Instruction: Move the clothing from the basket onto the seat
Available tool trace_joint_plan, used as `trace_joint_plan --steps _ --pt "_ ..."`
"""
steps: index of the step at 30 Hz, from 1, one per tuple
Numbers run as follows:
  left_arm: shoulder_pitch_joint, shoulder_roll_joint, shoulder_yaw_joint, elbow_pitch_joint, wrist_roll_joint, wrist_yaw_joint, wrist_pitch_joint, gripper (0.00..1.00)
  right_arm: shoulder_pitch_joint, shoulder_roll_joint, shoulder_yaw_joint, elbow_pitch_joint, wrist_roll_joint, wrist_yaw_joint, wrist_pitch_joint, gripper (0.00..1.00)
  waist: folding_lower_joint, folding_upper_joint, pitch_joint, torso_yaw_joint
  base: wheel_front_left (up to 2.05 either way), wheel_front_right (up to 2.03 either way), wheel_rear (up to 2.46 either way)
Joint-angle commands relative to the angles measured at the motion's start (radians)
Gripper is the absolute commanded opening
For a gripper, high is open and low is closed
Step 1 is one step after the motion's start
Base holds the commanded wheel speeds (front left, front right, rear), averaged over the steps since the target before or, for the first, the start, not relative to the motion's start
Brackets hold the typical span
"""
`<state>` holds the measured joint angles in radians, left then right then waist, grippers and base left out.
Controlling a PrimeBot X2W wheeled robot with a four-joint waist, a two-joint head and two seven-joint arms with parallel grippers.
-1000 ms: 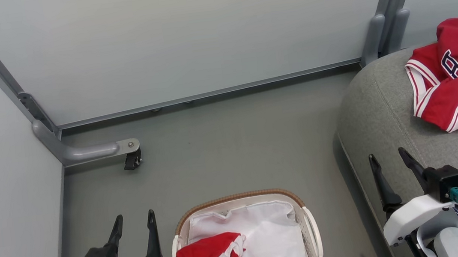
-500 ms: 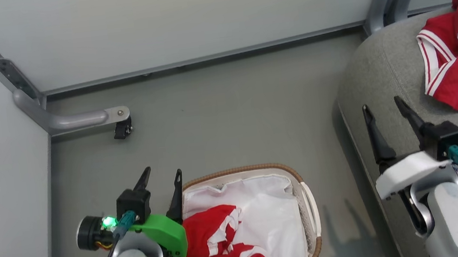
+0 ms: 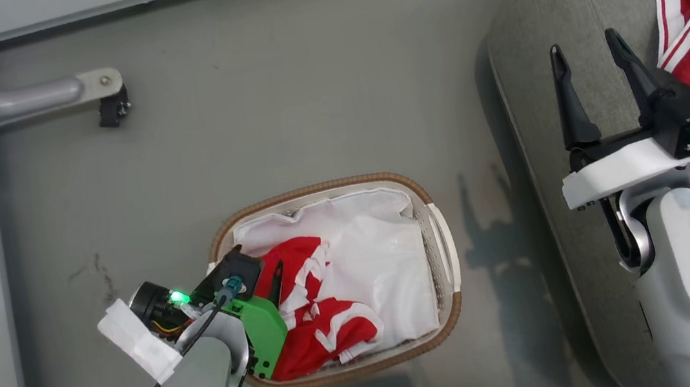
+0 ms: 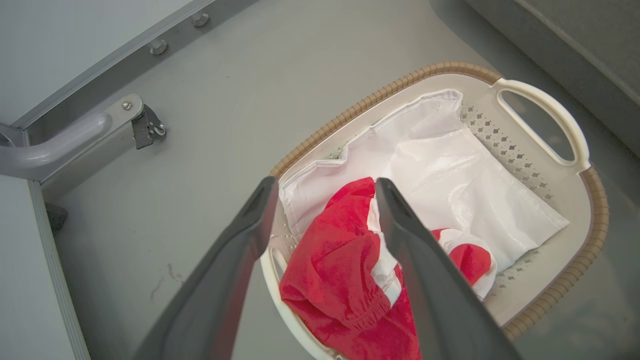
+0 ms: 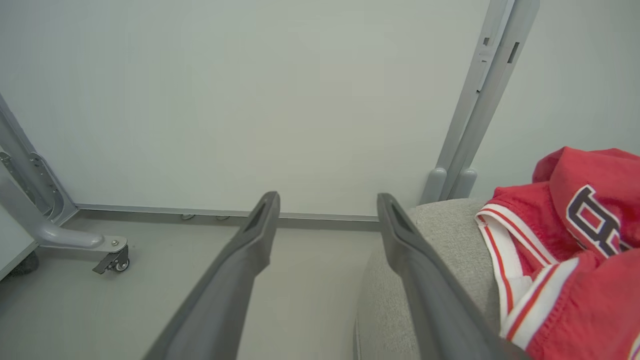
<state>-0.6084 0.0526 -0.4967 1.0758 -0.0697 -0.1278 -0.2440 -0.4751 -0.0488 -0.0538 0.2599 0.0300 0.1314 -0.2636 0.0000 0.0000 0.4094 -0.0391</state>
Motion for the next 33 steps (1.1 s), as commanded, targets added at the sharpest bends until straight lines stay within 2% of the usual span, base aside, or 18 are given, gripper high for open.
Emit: trace_joint_plan --steps 1,11,18,26,31,32,33 --pt "-0.037 0.005 -0.024 0.029 -0.007 -0.004 0.008 1.0 -0.021 -0.003 0.007 -0.013 0.013 -0.001 -0.002 1.0 0.0 0.0 0.122 -0.075 0.0 0.0 0.0" --pt "-0.146 0.01 -0.126 0.167 -0.023 -0.003 0.087 1.0 -0.074 -0.003 0.089 -0.072 0.073 -0.001 -0.002 1.0 0.0 0.0 0.253 -0.15 0.0 0.0 0.0" --pt "-0.196 0.048 -0.171 0.199 -0.008 -0.004 0.185 1.0 -0.114 -0.003 0.154 -0.096 0.099 -0.001 -0.002 1.0 0.0 0.0 0.32 -0.191 0.0 0.0 0.0" --pt "-0.221 0.076 -0.207 0.21 0.011 0.024 0.311 1.0 -0.144 -0.003 0.207 -0.109 0.116 -0.001 -0.002 1.0 0.0 0.0 0.371 -0.219 0.0 0.0 0.0" --pt "-0.206 0.08 -0.223 0.213 0.01 0.017 0.394 1.0 -0.148 -0.003 0.226 -0.11 0.129 -0.001 -0.002 1.0 0.0 0.0 0.385 -0.23 0.0 0.0 0.0" --pt "-0.204 0.081 -0.225 0.213 0.008 0.017 0.405 0.8 -0.147 -0.003 0.228 -0.11 0.131 -0.001 -0.002 1.0 0.0 0.0 0.386 -0.231 0.0 0.0 0.0" --pt "-0.202 0.083 -0.226 0.214 0.004 0.017 0.417 0.49 -0.147 -0.003 0.231 -0.109 0.131 -0.001 -0.002 1.0 0.0 0.0 0.386 -0.233 0.0 0.0 0.0"
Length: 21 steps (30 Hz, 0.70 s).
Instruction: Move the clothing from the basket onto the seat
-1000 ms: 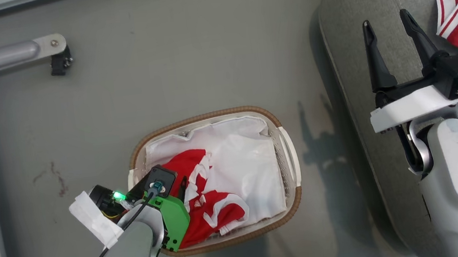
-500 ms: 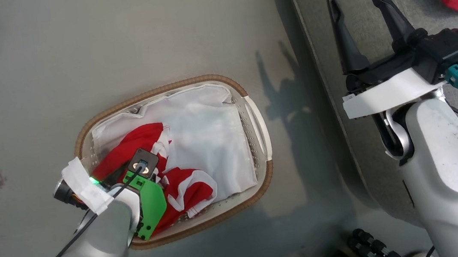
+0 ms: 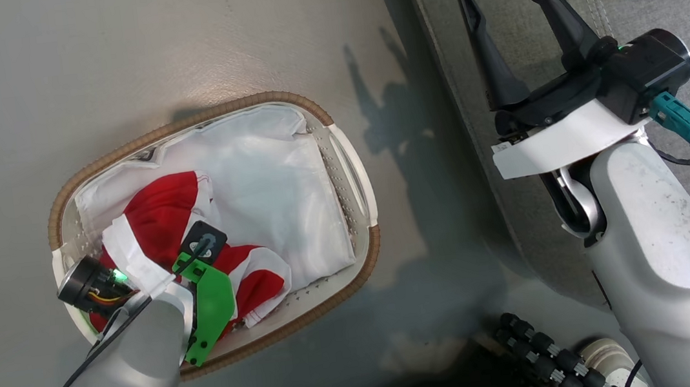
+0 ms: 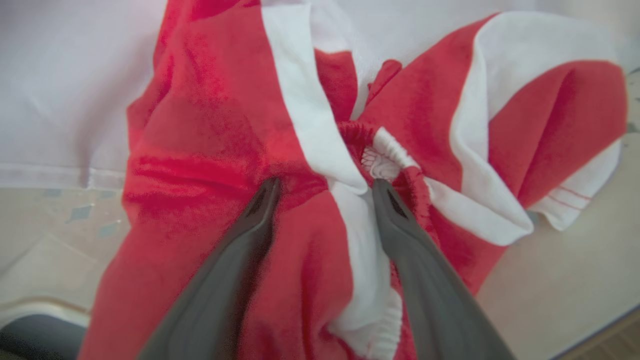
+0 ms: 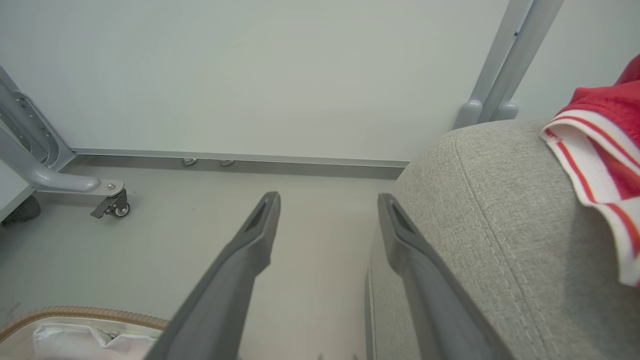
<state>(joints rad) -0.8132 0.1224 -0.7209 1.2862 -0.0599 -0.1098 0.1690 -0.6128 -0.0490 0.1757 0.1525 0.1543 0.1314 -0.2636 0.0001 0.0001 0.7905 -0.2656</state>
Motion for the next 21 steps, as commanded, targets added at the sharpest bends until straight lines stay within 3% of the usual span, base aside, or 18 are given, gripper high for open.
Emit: trace_joint_plan --steps 1,2,3,10,21 --pt "0.005 0.014 -0.001 0.003 -0.009 0.0 0.011 0.35 -0.01 -0.003 0.003 -0.001 0.007 -0.001 -0.002 1.0 -0.0001 -0.0001 0.005 -0.007 0.0 0.0 0.0" --pt "0.008 0.014 -0.003 0.003 -0.01 0.0 0.019 0.11 -0.009 -0.003 0.005 0.0 0.007 -0.001 -0.002 1.0 -0.0001 -0.0001 0.004 -0.009 0.0 0.0 0.0" --pt "0.011 0.013 -0.003 0.003 -0.014 -0.001 0.027 0.0 -0.008 -0.003 0.006 0.001 0.007 -0.001 -0.002 1.0 -0.0001 -0.0001 0.003 -0.01 0.0 0.0 0.0" --pt "0.033 0.003 -0.009 0.003 -0.033 -0.004 0.03 0.0 0.01 -0.003 -0.001 0.013 -0.003 -0.001 -0.002 1.0 -0.0001 -0.0001 -0.027 -0.006 0.0 0.0 0.0" --pt "0.065 -0.038 -0.015 -0.011 -0.079 -0.017 -0.08 0.0 0.066 -0.003 -0.008 0.048 -0.046 -0.001 -0.002 1.0 -0.0001 -0.0001 -0.162 0.054 0.0 0.0 0.0"
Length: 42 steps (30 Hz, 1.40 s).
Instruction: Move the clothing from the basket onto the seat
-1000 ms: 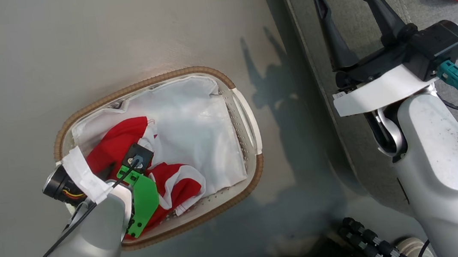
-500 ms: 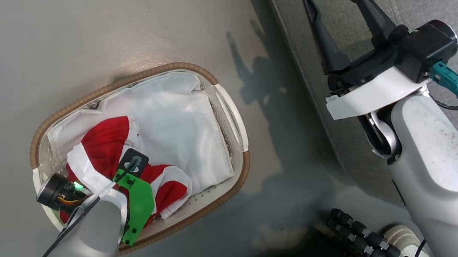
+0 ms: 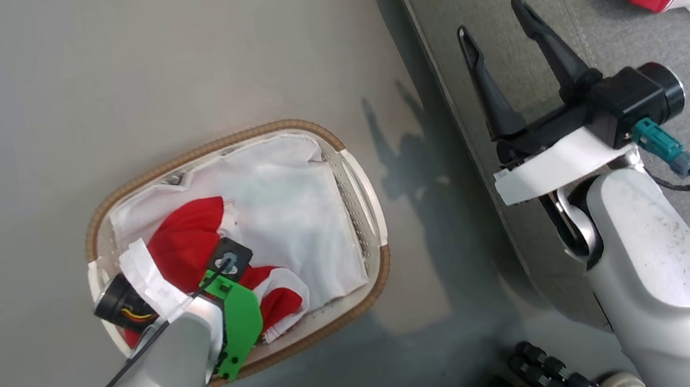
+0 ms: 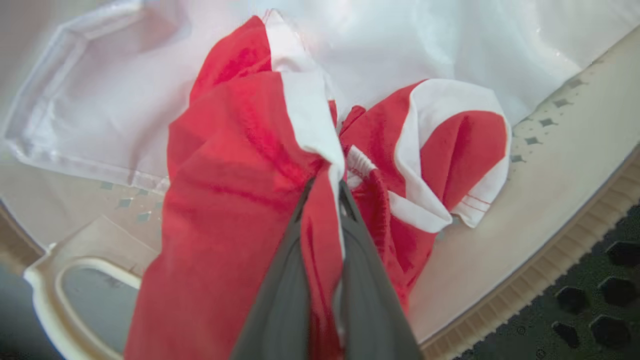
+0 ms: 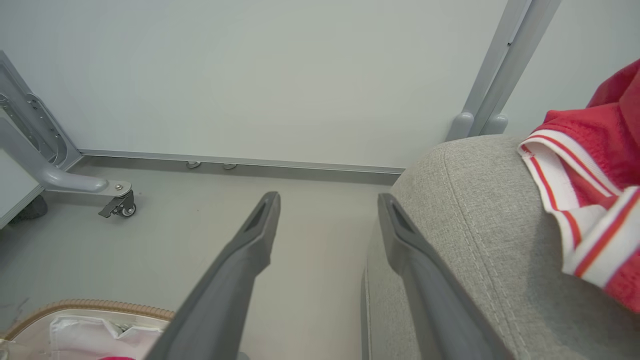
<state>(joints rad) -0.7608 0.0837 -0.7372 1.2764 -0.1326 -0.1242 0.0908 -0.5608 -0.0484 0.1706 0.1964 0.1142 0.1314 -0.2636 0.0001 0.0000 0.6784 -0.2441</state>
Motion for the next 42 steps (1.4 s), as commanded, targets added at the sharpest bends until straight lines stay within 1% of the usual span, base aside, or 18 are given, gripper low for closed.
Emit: trace_joint_plan --steps 1,6,8,16,21,25,31,37,42 --pt "0.016 -0.004 0.0 -0.005 -0.016 -0.004 -0.02 0.0 0.023 -0.004 -0.006 0.007 -0.013 -0.001 -0.002 1.0 -0.0001 0.0 -0.069 0.041 0.0 0.0 0.0" --pt "0.033 -0.025 -0.007 -0.046 -0.055 -0.007 -0.127 0.0 0.072 -0.004 -0.022 0.029 -0.045 -0.001 -0.002 1.0 -0.0001 0.0 -0.169 0.087 0.0 0.0 0.0" --pt "0.035 -0.028 -0.023 -0.072 -0.072 -0.007 -0.166 0.0 0.095 -0.004 -0.034 0.037 -0.061 -0.001 -0.002 1.0 -0.0001 0.0 -0.211 0.107 0.0 0.0 0.0" --pt "0.0 -0.033 -0.117 -0.199 -0.172 -0.007 -0.266 0.0 0.2 -0.004 -0.074 0.069 -0.093 -0.001 -0.002 1.0 -0.0001 0.0 -0.384 0.177 0.0 0.0 0.0" --pt "-0.034 -0.031 -0.164 -0.266 -0.226 -0.007 -0.308 0.0 0.267 -0.004 -0.087 0.085 -0.095 -0.001 -0.002 1.0 -0.0001 0.0 -0.484 0.201 0.0 0.0 0.0" --pt "-0.076 -0.003 -0.183 -0.329 -0.262 -0.007 -0.334 0.0 0.317 -0.004 -0.077 0.096 -0.097 -0.001 -0.002 1.0 -0.0001 0.0 -0.561 0.206 0.0 0.0 0.0" --pt "-0.148 0.044 -0.201 -0.425 -0.276 -0.007 -0.349 0.0 0.358 -0.004 -0.071 0.104 -0.096 -0.001 -0.002 1.0 -0.0001 0.0 -0.634 0.204 0.0 0.0 0.0" --pt "-0.222 0.082 -0.19 -0.5 -0.291 -0.007 -0.354 0.0 0.369 -0.004 -0.059 0.109 -0.094 -0.001 -0.002 1.0 -0.0001 0.0 -0.672 0.198 0.0 0.0 0.0" --pt "-0.278 0.088 -0.199 -0.526 -0.289 -0.007 -0.348 0.0 0.349 -0.004 -0.033 0.107 -0.074 -0.001 -0.002 1.0 -0.0001 0.0 -0.683 0.197 0.0 0.0 0.0"
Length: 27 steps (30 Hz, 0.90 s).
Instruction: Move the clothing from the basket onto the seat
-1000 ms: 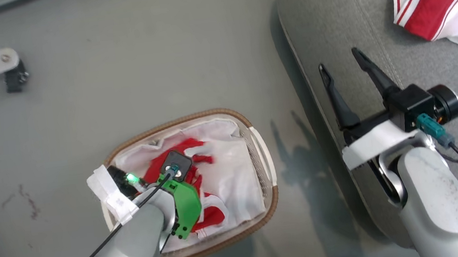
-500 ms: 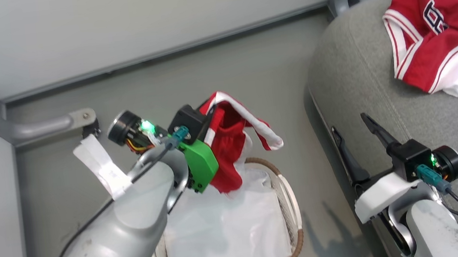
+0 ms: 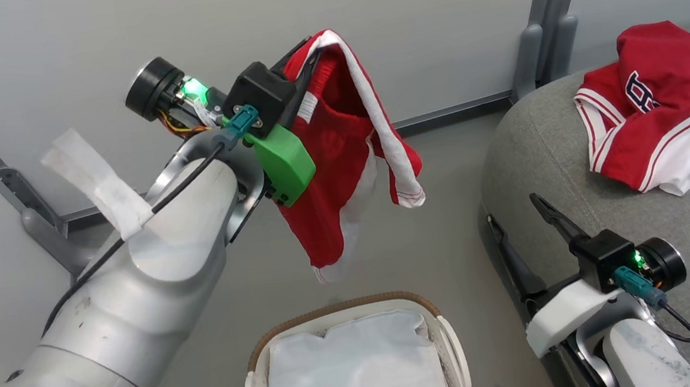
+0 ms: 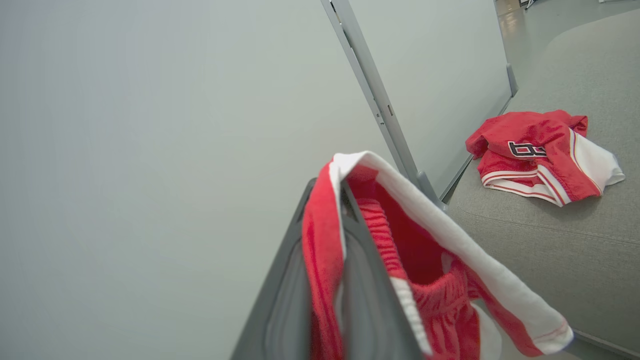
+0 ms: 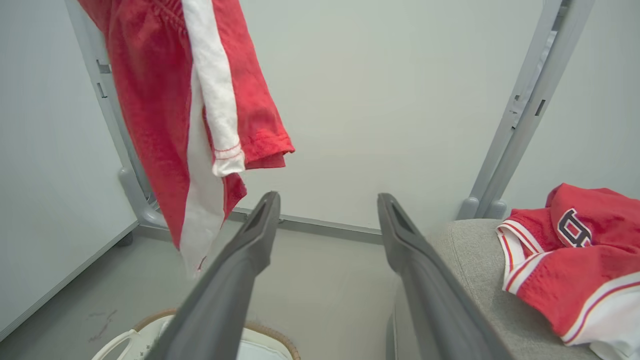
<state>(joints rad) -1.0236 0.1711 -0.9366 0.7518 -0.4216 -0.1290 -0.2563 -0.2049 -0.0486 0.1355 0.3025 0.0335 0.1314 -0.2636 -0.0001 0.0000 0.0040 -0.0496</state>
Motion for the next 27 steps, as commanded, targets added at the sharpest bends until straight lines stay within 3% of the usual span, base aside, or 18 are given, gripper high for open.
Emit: trace_joint_plan --steps 1,15,19,27 --pt "-0.023 -0.003 -0.002 -0.005 -0.004 -0.003 0.008 0.0 -0.011 -0.004 0.011 0.0 0.011 -0.001 -0.002 1.0 0.0001 0.0 -0.01 0.003 0.0 0.0 0.0" --pt "-0.08 -0.054 -0.037 -0.047 -0.021 -0.003 0.051 0.0 -0.158 -0.004 0.164 0.063 0.018 -0.001 -0.002 1.0 0.0001 0.0 -0.017 0.037 0.0 0.0 0.0" --pt "-0.081 -0.068 -0.051 -0.06 -0.026 -0.003 0.055 0.0 -0.223 -0.004 0.142 0.11 -0.047 -0.001 -0.002 1.0 0.0001 0.0 -0.017 0.052 0.0 0.0 0.0" --pt "-0.047 -0.078 -0.083 -0.109 -0.043 -0.003 0.058 0.0 -0.326 -0.004 0.144 0.212 -0.068 -0.001 -0.002 1.0 0.0001 0.0 -0.015 0.078 0.0 0.0 0.0"
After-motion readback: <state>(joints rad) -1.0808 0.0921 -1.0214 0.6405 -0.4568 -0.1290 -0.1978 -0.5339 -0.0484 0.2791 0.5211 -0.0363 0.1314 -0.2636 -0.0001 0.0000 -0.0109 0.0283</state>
